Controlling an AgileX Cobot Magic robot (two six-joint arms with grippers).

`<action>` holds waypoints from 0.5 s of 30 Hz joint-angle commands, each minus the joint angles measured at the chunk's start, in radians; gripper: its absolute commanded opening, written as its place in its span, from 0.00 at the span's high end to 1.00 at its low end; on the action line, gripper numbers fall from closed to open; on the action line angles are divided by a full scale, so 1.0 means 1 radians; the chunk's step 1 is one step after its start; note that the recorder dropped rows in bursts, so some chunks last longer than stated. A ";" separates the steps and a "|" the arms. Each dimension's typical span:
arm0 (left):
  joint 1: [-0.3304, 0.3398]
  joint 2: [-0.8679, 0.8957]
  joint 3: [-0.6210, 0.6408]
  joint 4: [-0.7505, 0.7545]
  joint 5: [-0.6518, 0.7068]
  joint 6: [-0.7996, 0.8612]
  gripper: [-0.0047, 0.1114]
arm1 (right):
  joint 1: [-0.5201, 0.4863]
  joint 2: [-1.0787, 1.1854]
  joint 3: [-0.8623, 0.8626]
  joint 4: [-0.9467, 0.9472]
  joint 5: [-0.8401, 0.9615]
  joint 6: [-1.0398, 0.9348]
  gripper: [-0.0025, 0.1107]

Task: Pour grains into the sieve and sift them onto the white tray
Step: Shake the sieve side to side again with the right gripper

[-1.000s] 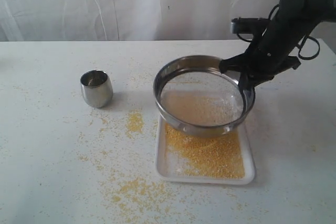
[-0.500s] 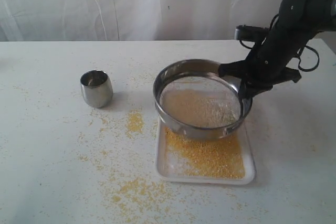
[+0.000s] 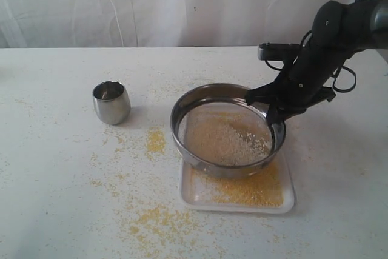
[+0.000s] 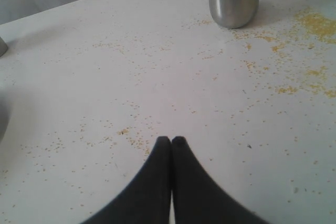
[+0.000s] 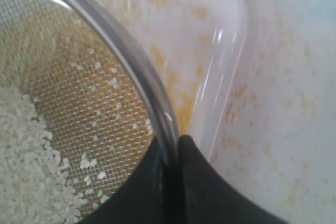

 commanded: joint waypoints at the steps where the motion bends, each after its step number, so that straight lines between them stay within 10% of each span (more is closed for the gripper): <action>1: -0.009 -0.005 0.003 -0.003 0.000 -0.001 0.96 | -0.013 -0.019 -0.002 0.051 0.081 0.108 0.98; 8: -0.009 -0.005 0.003 -0.003 0.000 -0.001 0.96 | -0.014 -0.010 0.024 0.065 -0.192 0.011 0.98; 15: -0.009 -0.005 0.003 -0.003 0.000 -0.001 0.96 | -0.003 -0.019 0.044 0.051 0.027 0.000 0.98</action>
